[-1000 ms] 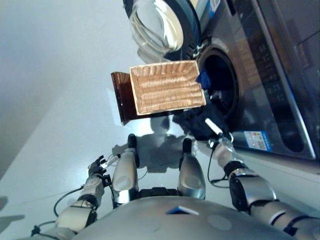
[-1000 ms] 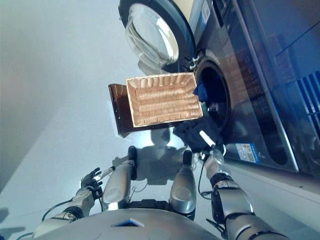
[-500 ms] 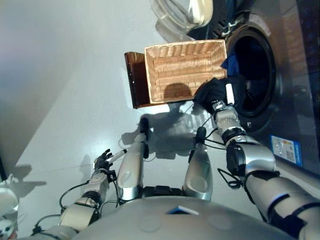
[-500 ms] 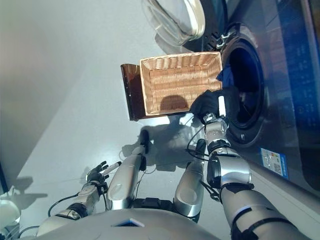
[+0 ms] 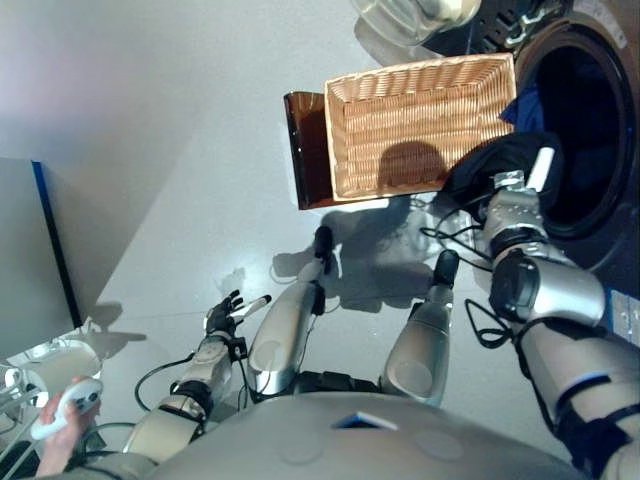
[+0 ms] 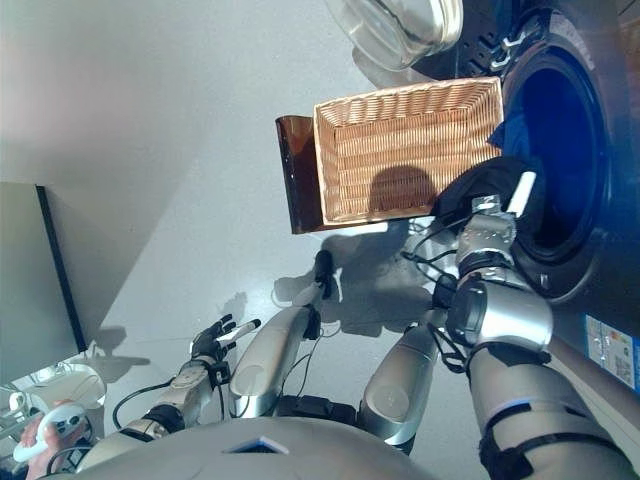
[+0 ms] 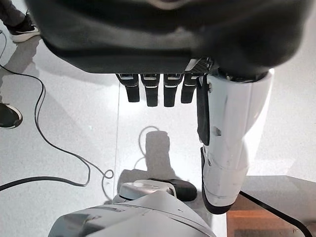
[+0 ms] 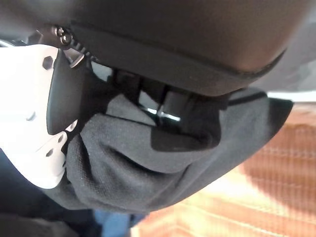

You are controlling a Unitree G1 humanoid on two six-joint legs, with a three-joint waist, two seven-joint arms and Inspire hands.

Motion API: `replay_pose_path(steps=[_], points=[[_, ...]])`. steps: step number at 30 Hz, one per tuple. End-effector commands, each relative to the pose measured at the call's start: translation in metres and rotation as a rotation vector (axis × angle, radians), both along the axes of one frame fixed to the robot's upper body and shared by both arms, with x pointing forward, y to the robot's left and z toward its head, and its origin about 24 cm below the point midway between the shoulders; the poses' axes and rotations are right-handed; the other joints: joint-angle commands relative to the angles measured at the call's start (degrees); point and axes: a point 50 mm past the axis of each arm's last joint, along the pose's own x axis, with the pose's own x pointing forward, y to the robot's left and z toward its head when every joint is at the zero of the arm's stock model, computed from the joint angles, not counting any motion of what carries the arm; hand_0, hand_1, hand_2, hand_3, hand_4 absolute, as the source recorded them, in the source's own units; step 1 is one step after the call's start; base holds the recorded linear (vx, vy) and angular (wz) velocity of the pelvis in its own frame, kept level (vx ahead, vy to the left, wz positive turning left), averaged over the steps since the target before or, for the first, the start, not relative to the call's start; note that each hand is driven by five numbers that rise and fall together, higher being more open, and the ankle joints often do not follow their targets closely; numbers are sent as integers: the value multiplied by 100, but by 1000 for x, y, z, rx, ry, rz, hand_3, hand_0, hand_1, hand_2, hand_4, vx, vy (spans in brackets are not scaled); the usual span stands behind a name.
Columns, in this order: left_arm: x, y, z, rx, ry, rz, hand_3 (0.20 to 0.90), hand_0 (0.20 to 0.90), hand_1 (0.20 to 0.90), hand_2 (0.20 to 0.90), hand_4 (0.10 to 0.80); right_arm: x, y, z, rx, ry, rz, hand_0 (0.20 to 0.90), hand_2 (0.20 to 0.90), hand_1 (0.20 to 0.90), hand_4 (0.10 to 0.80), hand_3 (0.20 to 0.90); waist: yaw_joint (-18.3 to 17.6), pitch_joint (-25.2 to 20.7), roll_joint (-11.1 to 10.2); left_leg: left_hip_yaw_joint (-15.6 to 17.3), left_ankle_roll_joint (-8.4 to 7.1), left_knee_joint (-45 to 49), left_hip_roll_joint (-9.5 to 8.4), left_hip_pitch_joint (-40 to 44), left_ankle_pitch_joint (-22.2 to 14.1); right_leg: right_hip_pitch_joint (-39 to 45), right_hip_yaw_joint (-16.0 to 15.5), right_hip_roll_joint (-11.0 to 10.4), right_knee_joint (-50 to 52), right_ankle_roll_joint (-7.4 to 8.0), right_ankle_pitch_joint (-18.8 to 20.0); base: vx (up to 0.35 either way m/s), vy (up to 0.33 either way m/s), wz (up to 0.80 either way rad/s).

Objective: Pick up the clothes and place them into the washing machine

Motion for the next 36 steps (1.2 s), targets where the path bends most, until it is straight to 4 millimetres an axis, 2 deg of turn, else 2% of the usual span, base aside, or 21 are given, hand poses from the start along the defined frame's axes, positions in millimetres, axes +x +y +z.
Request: replay_pose_path(steps=[1, 3, 7, 10, 20, 26, 27, 28, 31, 36], points=[[-16, -6, -5, -4, 29, -11, 900, 900, 900, 900, 800, 8, -49, 96, -194, -219, -137, 200, 200, 200, 300, 200, 110, -270, -7, 27, -391, -187, 222, -100, 1, -544, 99, -16, 181, -383, 338, 0, 0, 0], [-13, -6, -3, -5, 12, -11, 900, 900, 900, 900, 800, 9, -53, 110, -288, -183, -89, 200, 200, 200, 300, 200, 89, -227, -71, 44, -404, -158, 237, -120, -3, -555, 94, -18, 183, -381, 358, 0, 0, 0], [-9, -3, 0, -2, -11, -1, 900, 900, 900, 900, 800, 16, -46, 117, -365, -158, -15, 200, 200, 200, 300, 200, 52, -151, -124, 59, -421, -77, 264, -141, -29, -547, 86, -14, 204, -397, 358, 0, 0, 0], [-7, 2, 1, 9, -24, 23, 900, 900, 900, 900, 800, 22, -36, 115, -394, -168, 29, 200, 200, 200, 300, 200, 43, -128, -177, 42, -438, 26, 289, -178, -58, -525, 69, -11, 227, -410, 338, 0, 0, 0], [-6, 7, 2, 17, -23, 43, 900, 900, 900, 900, 800, 29, -14, 89, -376, -157, 98, 200, 200, 200, 300, 200, 49, -80, -274, -47, -439, 314, 319, -198, -163, -345, -29, 14, 319, -435, 238, 0, 0, 0], [-7, 9, 1, 22, -18, 42, 900, 900, 900, 900, 800, 29, -14, 93, -365, -171, 86, 200, 200, 200, 300, 200, 50, -36, -273, -66, -439, 436, 327, -227, -204, -341, -35, 30, 405, -452, 204, -12, -2, 5], [-7, 11, 1, 27, -15, 42, 900, 900, 900, 900, 800, 29, -18, 100, -366, -185, 69, 200, 200, 200, 300, 200, 61, -41, -258, -63, -445, 434, 324, -239, -201, -346, -42, 24, 402, -450, 201, 0, 0, 0], [-8, 13, 2, 34, -15, 40, 900, 900, 900, 900, 800, 28, -28, 122, -370, -230, 15, 200, 200, 200, 300, 200, 91, -77, -231, -62, -457, 408, 306, -233, -194, -343, -30, 18, 404, -447, 179, -18, 38, -2], [-8, 11, 2, 32, -21, 33, 900, 900, 900, 900, 800, 20, -45, 151, -370, -301, -75, 200, 200, 200, 300, 200, 107, -132, -159, -53, -473, 298, 282, -227, -132, -383, 1, 6, 369, -434, 198, 9, 37, -2], [-8, 7, 2, 25, -20, 21, 900, 900, 900, 900, 800, 12, -59, 172, -383, -336, -136, 200, 200, 200, 300, 200, 111, -211, -84, -29, -477, 158, 258, -218, -68, -451, 36, -11, 351, -417, 199, 3, 34, 3]])
